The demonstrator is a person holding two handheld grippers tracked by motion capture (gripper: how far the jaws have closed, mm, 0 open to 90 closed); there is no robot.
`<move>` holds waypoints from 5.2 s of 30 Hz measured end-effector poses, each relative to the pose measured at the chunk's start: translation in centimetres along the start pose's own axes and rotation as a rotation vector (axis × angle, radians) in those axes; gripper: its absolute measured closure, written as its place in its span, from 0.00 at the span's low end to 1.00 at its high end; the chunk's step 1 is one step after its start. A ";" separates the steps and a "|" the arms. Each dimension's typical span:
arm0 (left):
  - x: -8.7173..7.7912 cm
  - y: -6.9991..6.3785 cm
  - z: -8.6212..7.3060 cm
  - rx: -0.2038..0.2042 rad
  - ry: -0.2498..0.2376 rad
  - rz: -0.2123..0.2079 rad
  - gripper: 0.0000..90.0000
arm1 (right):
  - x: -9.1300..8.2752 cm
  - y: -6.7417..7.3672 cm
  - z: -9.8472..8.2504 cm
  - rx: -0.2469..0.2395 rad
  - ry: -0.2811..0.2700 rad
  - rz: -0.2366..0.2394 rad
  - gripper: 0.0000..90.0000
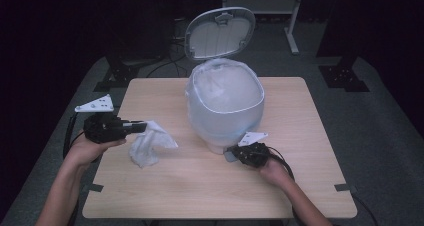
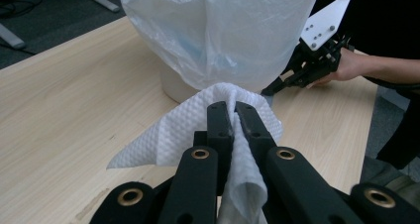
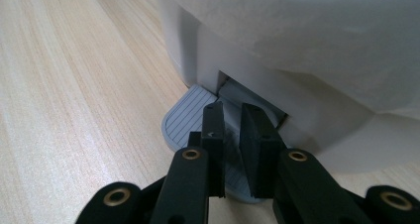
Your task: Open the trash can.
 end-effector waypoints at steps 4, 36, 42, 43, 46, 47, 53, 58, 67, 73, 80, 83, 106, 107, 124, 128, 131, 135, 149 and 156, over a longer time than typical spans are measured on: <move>0.1 -0.1 0.4 -0.006 -0.004 -0.011 0.96 | 0.0 0.0 0.0 -0.003 0.000 0.000 0.89; 0.2 -0.8 6.3 0.030 -0.016 -0.054 0.96 | 0.0 -0.2 0.0 0.003 -0.010 0.016 0.89; 0.1 -0.9 7.0 0.030 -0.024 -0.058 0.96 | 0.0 -0.2 0.0 0.002 -0.011 0.015 0.89; 0.1 -0.9 7.1 0.031 -0.022 -0.057 0.96 | 0.0 -0.2 0.0 0.002 -0.011 0.017 0.89; 0.2 -1.0 7.4 0.033 -0.022 -0.058 0.96 | 0.0 -0.2 0.0 0.003 -0.013 0.020 0.89; 0.2 -1.0 7.4 0.033 -0.022 -0.058 0.96 | 0.0 -0.2 0.0 0.003 -0.013 0.020 0.89; 0.3 -1.1 8.3 0.042 -0.020 -0.061 0.96 | 0.1 -0.3 0.0 -0.001 -0.012 0.026 0.89; 0.5 -1.1 8.9 0.046 -0.022 -0.064 0.96 | 0.1 -0.4 0.0 -0.001 -0.016 0.031 0.89; 0.7 -1.2 9.6 0.051 -0.015 -0.073 0.96 | 0.1 -0.4 0.0 -0.004 -0.016 0.034 0.89; 0.8 -1.1 10.3 0.047 -0.024 -0.076 0.96 | 0.1 -0.3 0.0 -0.003 -0.017 0.036 0.89; 1.2 -0.9 10.9 0.051 -0.022 -0.080 0.96 | 0.2 -0.4 0.0 -0.006 -0.020 0.042 0.89; 1.4 -0.9 11.2 0.052 -0.021 -0.085 0.96 | 0.2 -0.4 0.0 -0.003 -0.019 0.042 0.89; 2.6 -1.3 14.3 0.060 -0.040 -0.113 0.96 | 0.2 -0.4 0.0 0.003 -0.024 0.042 0.89; 2.7 -1.3 14.4 0.062 -0.040 -0.113 0.96 | 0.2 -0.4 0.0 0.003 -0.025 0.041 0.89; 4.1 -1.4 16.3 0.071 -0.043 -0.126 0.96 | 0.2 -0.4 -0.1 0.008 -0.030 0.042 0.89; 4.5 -1.6 16.8 0.078 -0.038 -0.130 0.96 | 0.2 -0.5 -0.1 0.009 -0.031 0.040 0.89; 4.9 -1.8 17.2 0.081 -0.041 -0.134 0.96 | 0.2 -0.4 -0.1 0.012 -0.032 0.039 0.89; 5.2 -1.9 17.5 0.082 -0.041 -0.138 0.96 | 0.2 -0.4 -0.1 0.013 -0.035 0.038 0.89; 6.7 -2.1 18.9 0.084 -0.040 -0.155 0.96 | 0.2 -0.5 -0.1 0.013 -0.034 0.041 0.89; 7.4 -2.2 19.2 0.089 -0.034 -0.159 0.96 | 0.2 -0.5 -0.1 0.010 -0.032 0.041 0.89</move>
Point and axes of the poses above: each handheld gripper's, and its own axes: x roughly forward along the jaws, z roughly out of its top, y roughly to its left, the point moved 8 cm from there along x, roughly forward along the jaws, and after that the axes turned 9 degrees about -y, right-handed, at the moved point
